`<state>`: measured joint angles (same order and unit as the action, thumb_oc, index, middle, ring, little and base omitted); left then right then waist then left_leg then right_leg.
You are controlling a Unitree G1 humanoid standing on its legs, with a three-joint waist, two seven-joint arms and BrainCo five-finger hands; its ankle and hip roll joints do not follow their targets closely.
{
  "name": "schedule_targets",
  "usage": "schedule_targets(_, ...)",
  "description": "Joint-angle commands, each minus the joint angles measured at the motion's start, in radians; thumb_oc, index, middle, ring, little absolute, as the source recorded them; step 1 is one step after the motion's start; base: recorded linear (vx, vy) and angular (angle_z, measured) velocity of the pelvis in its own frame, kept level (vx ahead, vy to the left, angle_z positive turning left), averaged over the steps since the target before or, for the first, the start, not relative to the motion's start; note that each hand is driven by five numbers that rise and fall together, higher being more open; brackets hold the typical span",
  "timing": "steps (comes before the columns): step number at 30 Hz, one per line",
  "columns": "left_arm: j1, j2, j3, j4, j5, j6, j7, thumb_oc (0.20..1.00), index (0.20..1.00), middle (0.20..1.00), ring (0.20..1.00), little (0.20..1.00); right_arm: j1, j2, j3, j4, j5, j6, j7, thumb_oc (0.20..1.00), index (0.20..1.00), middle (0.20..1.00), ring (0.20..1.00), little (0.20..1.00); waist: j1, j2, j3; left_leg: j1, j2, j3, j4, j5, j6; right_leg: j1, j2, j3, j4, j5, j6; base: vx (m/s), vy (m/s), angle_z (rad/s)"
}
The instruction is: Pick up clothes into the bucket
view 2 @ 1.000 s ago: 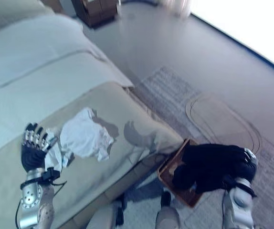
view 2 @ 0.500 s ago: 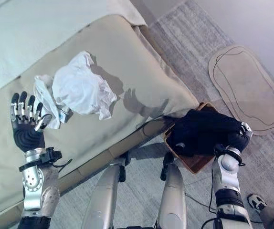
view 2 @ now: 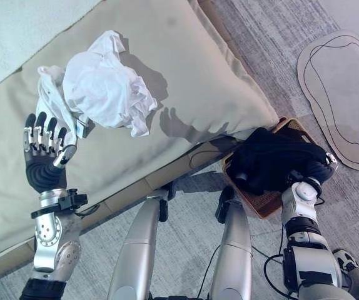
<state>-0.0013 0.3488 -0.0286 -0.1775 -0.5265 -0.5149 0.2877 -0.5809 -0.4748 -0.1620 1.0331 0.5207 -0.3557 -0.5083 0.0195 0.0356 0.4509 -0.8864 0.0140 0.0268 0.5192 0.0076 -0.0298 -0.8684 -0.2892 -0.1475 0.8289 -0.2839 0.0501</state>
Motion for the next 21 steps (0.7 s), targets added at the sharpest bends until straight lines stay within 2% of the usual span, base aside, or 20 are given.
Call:
schedule_targets(1, 0.016, -0.015, -0.009, -0.053, 0.007, -0.055, 0.015, 1.0, 1.0, 1.0, 1.0, 1.0, 0.016, -0.085, 0.009, 0.093, -0.008, 0.002, -0.025, 0.2, 0.2, 0.2, 0.2, 0.2, -0.006, 0.048, -0.082, -0.047, 0.017, -0.003, 0.187, -0.176, 0.017, -0.04, -0.013, 0.039, -0.125, 0.178, 0.077, 0.0, 0.0, 0.0)
schedule_targets(8, 0.021, 0.006, -0.008, -0.054, 0.009, -0.055, 0.015, 1.0, 1.0, 1.0, 1.0, 1.0, 0.041, -0.127, -0.041, 0.223, 0.038, 0.025, -0.024, 0.2, 0.2, 0.2, 0.2, 0.2, -0.007, 0.056, -0.093, -0.056, 0.013, -0.006, 0.18, -0.175, 0.018, -0.048, -0.016, 0.039, -0.127, 0.17, 0.078, 0.0, -0.004, 0.01)
schedule_targets(15, 0.013, 0.012, 0.001, -0.052, 0.013, -0.06, 0.022, 1.0, 1.0, 1.0, 1.0, 1.0, 0.111, -0.171, -0.123, 0.259, 0.099, 0.007, -0.038, 0.2, 0.2, 0.2, 0.2, 0.2, -0.02, 0.053, -0.102, -0.052, 0.013, -0.009, 0.163, -0.172, 0.018, -0.047, -0.016, 0.038, -0.14, 0.169, 0.083, 0.01, -0.005, 0.02)
schedule_targets(17, 0.01, 0.016, 0.004, -0.054, 0.02, -0.062, 0.024, 1.0, 1.0, 1.0, 1.0, 1.0, 0.134, -0.181, -0.144, 0.269, 0.103, 0.006, -0.04, 0.2, 0.2, 0.2, 0.2, 0.2, -0.024, 0.05, -0.103, -0.064, 0.01, -0.002, 0.156, -0.146, 0.027, -0.056, -0.02, 0.031, -0.151, 0.193, 0.075, -0.02, -0.001, 0.05)
schedule_targets(18, 0.009, 0.017, 0.008, -0.053, 0.02, -0.062, 0.024, 1.0, 1.0, 1.0, 1.0, 1.0, 0.14, -0.183, -0.149, 0.274, 0.105, 0.006, -0.041, 0.2, 0.2, 0.2, 0.2, 0.2, -0.025, 0.049, -0.111, -0.055, 0.009, -0.01, 0.157, -0.169, 0.02, -0.049, -0.015, 0.037, -0.146, 0.171, 0.085, 0.02, -0.008, 0.05)
schedule_targets(19, 0.011, 0.016, 0.01, -0.054, 0.018, -0.064, 0.023, 1.0, 1.0, 1.0, 1.0, 1.0, 0.147, -0.183, -0.149, 0.274, 0.102, 0.007, -0.04, 0.2, 0.2, 0.2, 0.2, 0.2, -0.026, 0.048, -0.114, -0.056, 0.009, -0.011, 0.156, -0.169, 0.021, -0.05, -0.015, 0.036, -0.146, 0.171, 0.085, 0.02, -0.003, 0.05)
schedule_targets(20, 0.014, 0.015, 0.015, -0.055, 0.017, -0.064, 0.023, 1.0, 1.0, 1.0, 1.0, 1.0, 0.156, -0.183, -0.149, 0.271, 0.093, 0.008, -0.039, 0.2, 0.2, 0.2, 0.2, 0.2, -0.027, 0.046, -0.112, -0.066, 0.01, -0.003, 0.152, -0.146, 0.028, -0.059, -0.02, 0.031, -0.155, 0.193, 0.076, 0.02, -0.005, 0.05)
schedule_targets(21, 0.014, 0.015, 0.018, -0.054, 0.017, -0.065, 0.023, 1.0, 1.0, 1.0, 1.0, 1.0, 0.161, -0.185, -0.147, 0.27, 0.087, 0.01, -0.037, 0.2, 0.2, 0.2, 0.2, 0.2, -0.026, 0.045, -0.119, -0.056, 0.01, -0.011, 0.153, -0.169, 0.021, -0.052, -0.015, 0.039, -0.15, 0.171, 0.085, 0.01, -0.003, 0.03)
